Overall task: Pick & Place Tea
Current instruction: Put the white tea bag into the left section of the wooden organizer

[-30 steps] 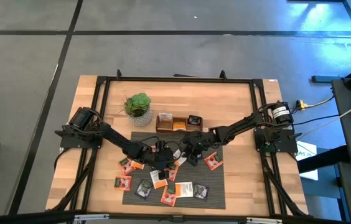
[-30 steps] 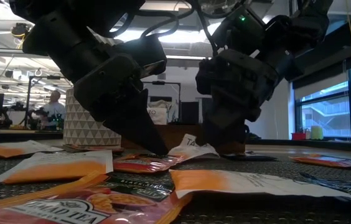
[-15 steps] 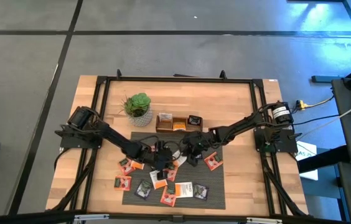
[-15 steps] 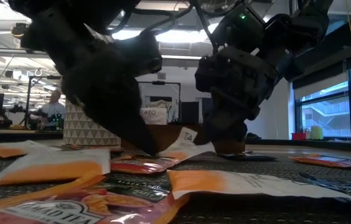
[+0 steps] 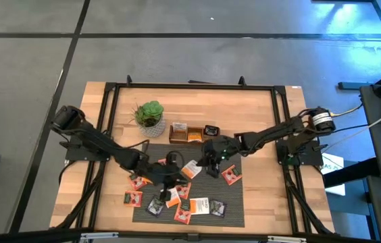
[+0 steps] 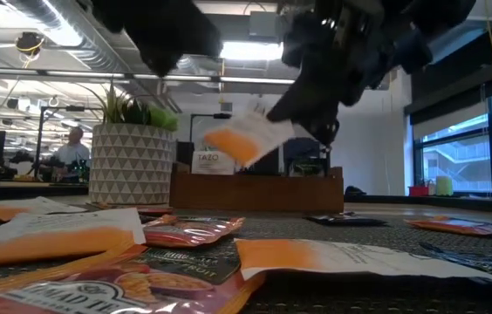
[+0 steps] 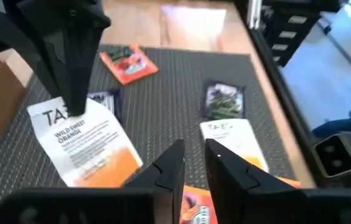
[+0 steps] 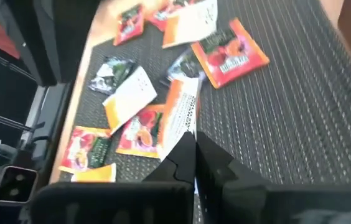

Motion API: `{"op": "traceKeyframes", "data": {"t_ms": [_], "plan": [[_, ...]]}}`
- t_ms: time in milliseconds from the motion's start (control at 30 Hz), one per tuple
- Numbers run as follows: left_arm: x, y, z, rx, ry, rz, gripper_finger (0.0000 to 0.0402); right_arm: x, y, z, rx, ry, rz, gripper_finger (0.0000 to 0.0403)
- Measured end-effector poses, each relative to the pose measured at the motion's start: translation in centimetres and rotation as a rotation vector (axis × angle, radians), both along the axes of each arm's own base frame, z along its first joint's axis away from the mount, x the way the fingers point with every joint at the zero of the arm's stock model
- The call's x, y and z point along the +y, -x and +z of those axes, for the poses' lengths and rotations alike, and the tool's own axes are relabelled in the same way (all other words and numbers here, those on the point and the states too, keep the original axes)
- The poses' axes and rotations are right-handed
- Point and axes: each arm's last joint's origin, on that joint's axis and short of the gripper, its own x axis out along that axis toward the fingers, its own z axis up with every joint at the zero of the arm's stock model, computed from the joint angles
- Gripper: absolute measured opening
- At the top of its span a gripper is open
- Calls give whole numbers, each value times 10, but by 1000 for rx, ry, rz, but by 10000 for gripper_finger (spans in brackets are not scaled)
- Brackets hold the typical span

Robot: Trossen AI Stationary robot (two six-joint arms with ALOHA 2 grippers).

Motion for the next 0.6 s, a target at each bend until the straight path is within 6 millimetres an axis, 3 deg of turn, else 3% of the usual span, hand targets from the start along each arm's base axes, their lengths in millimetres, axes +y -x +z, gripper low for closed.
{"op": "traceKeyframes", "data": {"t_ms": [300,600], "plan": [[-18,12,7,-49,-58,-2,59,6,4,20,-42,129,35,4],[-20,10,12,-106,-27,5,59,36,2,58,96,397,87,4]]}}
